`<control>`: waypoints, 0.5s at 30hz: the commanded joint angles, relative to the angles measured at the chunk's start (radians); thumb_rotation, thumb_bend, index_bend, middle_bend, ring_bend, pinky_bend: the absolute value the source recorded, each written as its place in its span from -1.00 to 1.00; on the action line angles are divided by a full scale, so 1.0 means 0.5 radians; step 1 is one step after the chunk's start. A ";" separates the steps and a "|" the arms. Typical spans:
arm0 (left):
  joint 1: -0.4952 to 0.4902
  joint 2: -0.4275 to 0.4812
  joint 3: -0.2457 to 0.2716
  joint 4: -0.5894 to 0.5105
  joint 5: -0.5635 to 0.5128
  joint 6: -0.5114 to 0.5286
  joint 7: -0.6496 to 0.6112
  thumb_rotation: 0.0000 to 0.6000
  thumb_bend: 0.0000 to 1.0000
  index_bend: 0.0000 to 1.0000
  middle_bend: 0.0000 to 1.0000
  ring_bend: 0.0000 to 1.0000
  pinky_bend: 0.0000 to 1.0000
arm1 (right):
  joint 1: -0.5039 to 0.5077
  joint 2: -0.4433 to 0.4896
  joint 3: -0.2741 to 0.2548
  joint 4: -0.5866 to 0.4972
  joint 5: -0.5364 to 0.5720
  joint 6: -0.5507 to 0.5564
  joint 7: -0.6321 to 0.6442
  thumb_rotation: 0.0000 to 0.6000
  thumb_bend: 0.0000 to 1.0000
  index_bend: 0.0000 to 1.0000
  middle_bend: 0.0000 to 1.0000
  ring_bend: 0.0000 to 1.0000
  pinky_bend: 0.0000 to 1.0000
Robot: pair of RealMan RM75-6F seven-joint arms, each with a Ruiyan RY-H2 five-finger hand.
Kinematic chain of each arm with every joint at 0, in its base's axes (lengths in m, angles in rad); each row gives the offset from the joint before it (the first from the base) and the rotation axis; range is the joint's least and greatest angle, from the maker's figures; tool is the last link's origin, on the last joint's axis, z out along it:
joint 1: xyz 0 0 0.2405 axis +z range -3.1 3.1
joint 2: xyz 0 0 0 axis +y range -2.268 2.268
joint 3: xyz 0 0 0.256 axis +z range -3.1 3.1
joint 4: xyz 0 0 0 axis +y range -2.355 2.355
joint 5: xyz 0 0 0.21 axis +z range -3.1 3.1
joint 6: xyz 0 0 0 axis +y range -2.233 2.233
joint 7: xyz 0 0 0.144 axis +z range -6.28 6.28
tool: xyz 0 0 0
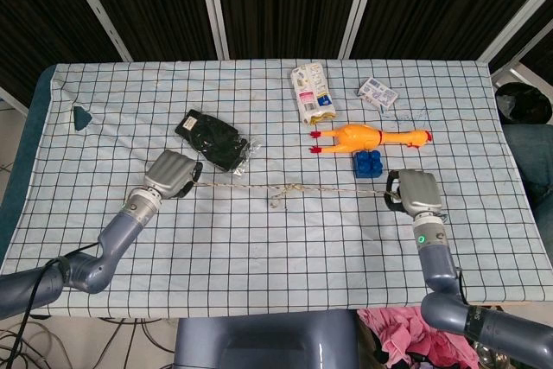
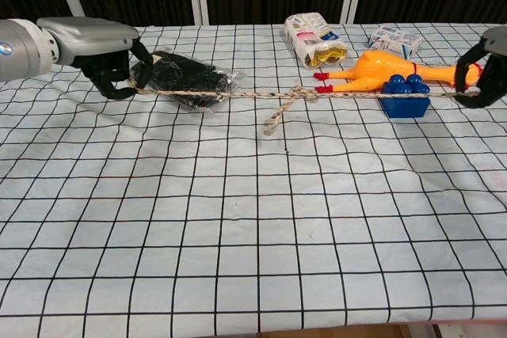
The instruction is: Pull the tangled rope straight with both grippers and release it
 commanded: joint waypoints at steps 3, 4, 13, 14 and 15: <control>0.045 0.079 0.027 0.047 0.006 -0.016 -0.050 1.00 -0.01 0.27 0.95 0.97 0.91 | -0.085 0.159 -0.010 0.089 -0.025 -0.059 0.128 1.00 -0.12 0.34 0.96 1.00 1.00; 0.046 0.085 0.034 0.062 0.012 -0.030 -0.056 1.00 -0.01 0.27 0.95 0.97 0.91 | -0.098 0.178 -0.017 0.100 -0.032 -0.070 0.148 1.00 -0.12 0.34 0.96 1.00 1.00; 0.056 0.076 0.054 0.169 0.021 -0.089 -0.096 1.00 -0.01 0.27 0.95 0.97 0.91 | -0.157 0.285 -0.038 0.191 -0.058 -0.174 0.284 1.00 -0.12 0.34 0.96 1.00 1.00; 0.059 0.070 0.058 0.178 0.023 -0.091 -0.095 1.00 -0.01 0.27 0.95 0.97 0.91 | -0.158 0.290 -0.039 0.202 -0.060 -0.186 0.294 1.00 -0.12 0.34 0.96 1.00 1.00; 0.062 0.062 0.065 0.192 0.025 -0.091 -0.092 1.00 -0.01 0.27 0.95 0.97 0.91 | -0.159 0.296 -0.042 0.220 -0.061 -0.201 0.304 1.00 -0.12 0.34 0.96 1.00 1.00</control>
